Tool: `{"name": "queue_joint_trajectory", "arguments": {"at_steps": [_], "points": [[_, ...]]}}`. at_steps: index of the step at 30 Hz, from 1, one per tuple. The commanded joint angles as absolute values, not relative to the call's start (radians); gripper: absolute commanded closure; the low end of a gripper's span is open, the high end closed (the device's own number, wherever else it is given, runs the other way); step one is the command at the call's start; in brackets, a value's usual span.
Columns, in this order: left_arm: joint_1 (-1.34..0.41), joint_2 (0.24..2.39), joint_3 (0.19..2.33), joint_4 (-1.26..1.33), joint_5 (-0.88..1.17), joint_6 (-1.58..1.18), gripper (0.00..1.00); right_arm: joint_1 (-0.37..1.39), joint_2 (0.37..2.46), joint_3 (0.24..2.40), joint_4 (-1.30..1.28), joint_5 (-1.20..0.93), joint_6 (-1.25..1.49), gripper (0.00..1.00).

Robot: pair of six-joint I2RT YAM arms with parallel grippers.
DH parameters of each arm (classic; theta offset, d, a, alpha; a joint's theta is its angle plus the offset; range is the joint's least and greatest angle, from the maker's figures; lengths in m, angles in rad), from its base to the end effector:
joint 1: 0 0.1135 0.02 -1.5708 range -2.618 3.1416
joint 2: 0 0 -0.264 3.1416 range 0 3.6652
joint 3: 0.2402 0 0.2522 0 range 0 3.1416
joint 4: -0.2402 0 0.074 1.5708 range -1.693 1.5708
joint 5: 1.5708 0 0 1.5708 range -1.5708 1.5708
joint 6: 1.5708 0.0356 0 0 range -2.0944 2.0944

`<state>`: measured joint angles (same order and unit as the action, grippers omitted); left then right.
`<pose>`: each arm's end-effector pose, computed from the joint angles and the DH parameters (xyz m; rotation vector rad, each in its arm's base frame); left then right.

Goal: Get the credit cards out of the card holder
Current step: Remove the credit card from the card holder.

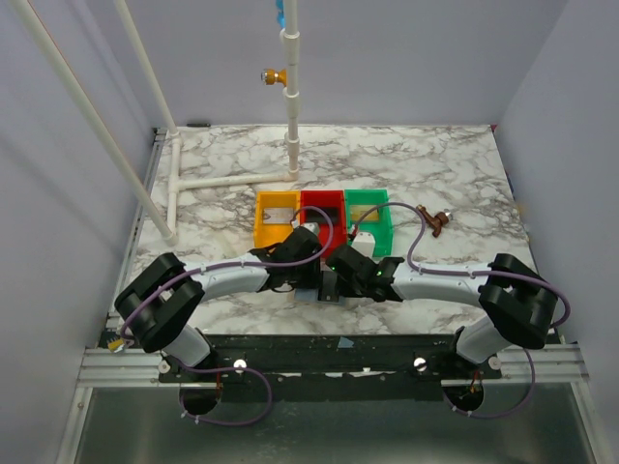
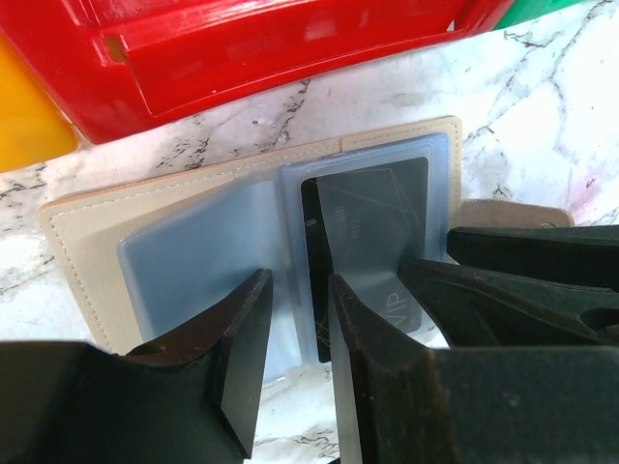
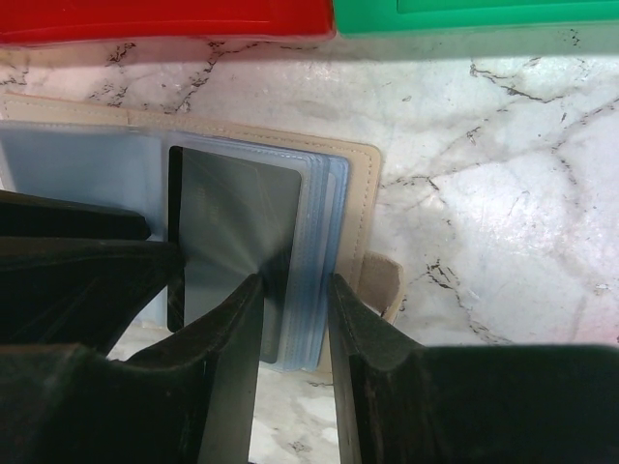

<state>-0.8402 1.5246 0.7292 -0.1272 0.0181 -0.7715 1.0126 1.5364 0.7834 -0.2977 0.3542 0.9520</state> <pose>0.1919 -0.2151 0.1569 0.0983 2.6277 -0.6538 0.1609 0.2344 0.1604 0.0441 2.5504 0.3107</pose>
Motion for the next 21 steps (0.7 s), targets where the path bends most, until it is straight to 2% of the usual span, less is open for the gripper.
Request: {"name": "queue_joint_trajectory", "arguments": {"at_steps": [1,9,21], "points": [[-0.854,1.575,0.739,-0.210,-0.066,-0.747,0.67,1.015,1.566,0.751,-0.344,0.390,0.948,0.67],[-0.892,1.583,0.753,-0.290,-0.209,-0.753,0.67,1.015,1.546,0.741,-0.350,0.398,0.958,0.67],[-0.930,1.580,0.776,-0.361,-0.306,-0.769,0.65,1.014,1.525,0.733,-0.356,0.404,0.965,0.66]]}}
